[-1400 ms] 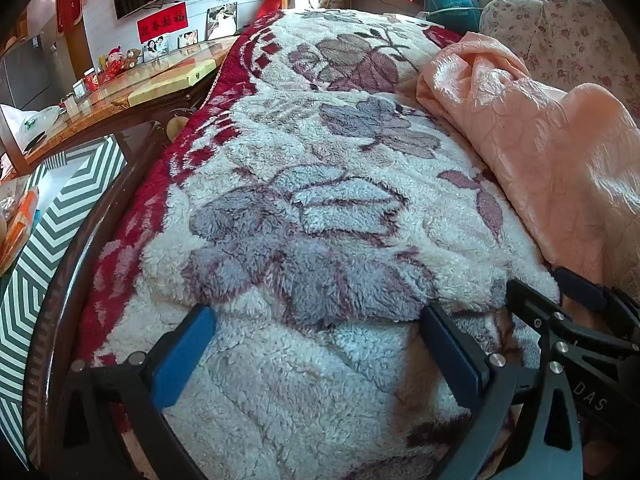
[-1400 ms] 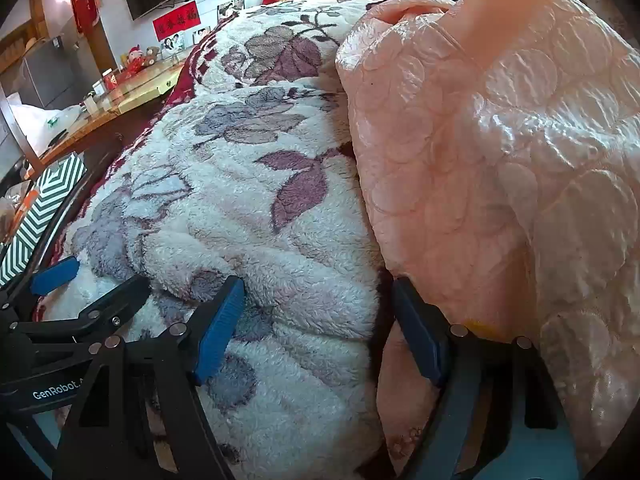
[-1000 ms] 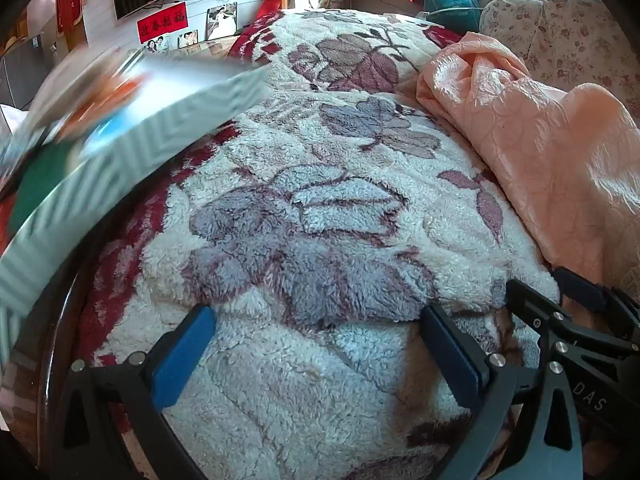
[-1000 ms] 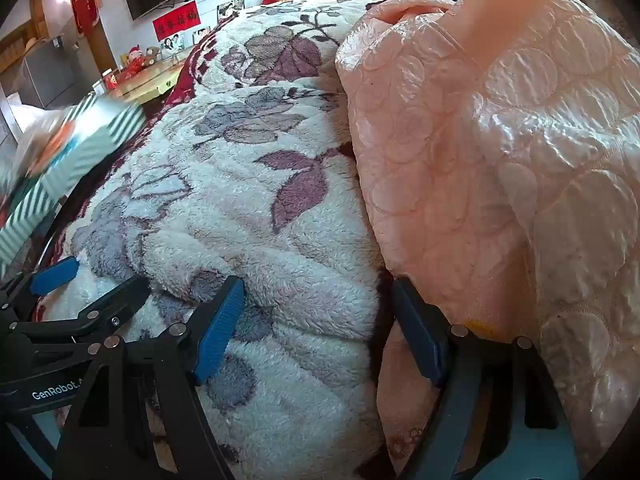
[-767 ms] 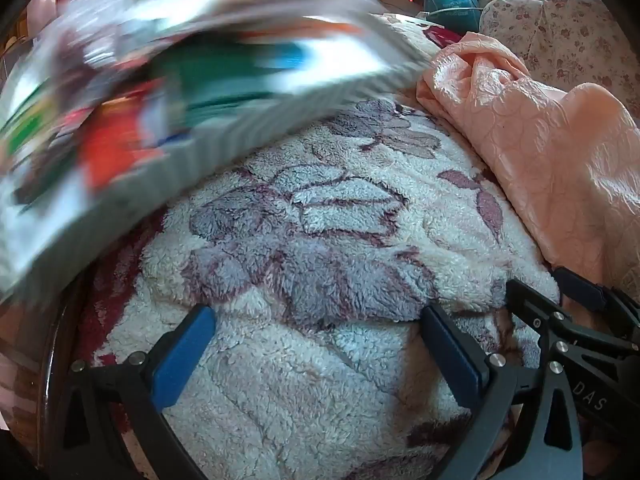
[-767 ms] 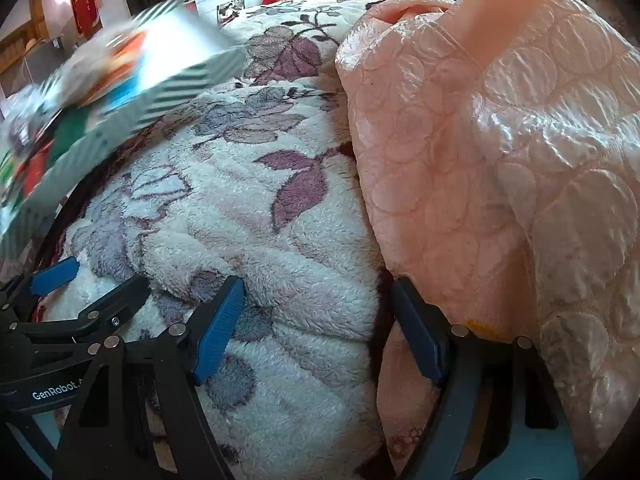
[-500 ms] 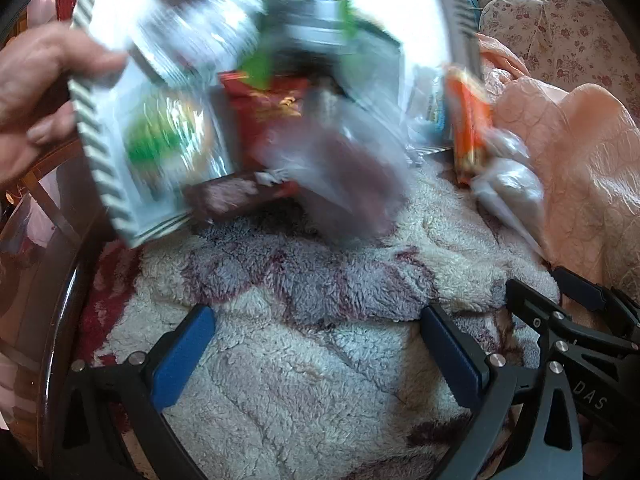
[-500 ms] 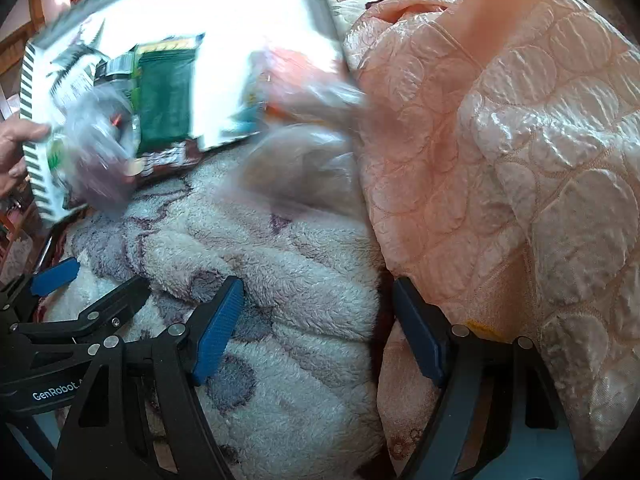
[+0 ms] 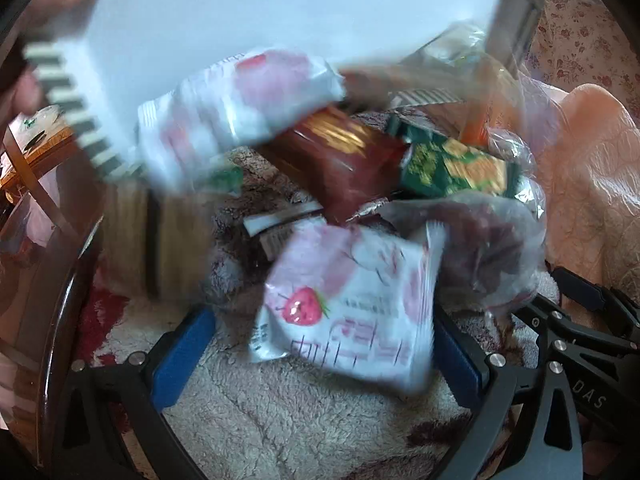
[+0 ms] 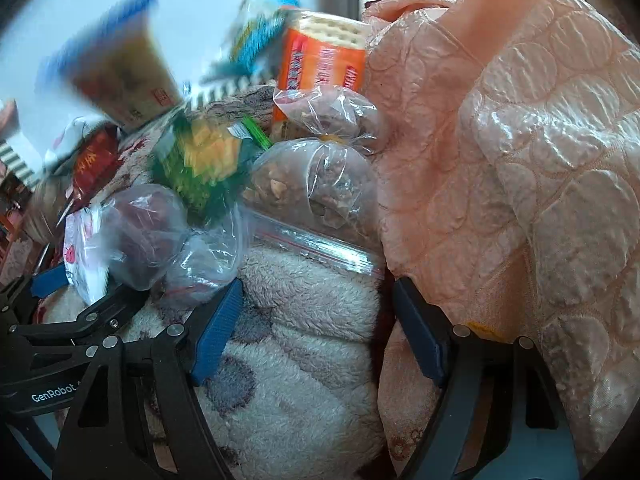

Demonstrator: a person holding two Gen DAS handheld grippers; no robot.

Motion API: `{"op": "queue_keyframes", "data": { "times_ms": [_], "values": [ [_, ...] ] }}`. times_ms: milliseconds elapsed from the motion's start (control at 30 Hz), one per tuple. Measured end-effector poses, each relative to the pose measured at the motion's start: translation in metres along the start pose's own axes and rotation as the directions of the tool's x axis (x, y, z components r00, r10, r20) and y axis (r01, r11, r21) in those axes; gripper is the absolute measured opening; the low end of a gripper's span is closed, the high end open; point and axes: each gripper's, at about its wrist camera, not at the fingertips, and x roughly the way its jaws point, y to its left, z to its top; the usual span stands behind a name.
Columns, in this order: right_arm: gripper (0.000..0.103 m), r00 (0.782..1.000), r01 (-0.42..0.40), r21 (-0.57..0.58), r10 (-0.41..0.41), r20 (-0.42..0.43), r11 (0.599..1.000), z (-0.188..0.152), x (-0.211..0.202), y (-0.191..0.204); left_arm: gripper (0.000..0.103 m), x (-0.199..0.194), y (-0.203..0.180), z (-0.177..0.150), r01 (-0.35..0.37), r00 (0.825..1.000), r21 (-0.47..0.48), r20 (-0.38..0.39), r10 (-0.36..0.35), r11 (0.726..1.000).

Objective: Organize snacks

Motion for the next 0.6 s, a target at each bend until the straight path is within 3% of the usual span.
{"op": "queue_keyframes", "data": {
  "times_ms": [600],
  "values": [
    [0.079,1.0,0.001,-0.001,-0.001,-0.002,1.0,-0.0026,-0.0031,0.0031,0.103,-0.0005,0.0026,0.0,0.001,1.0,0.0,0.001,-0.001,1.0]
  ]
}}
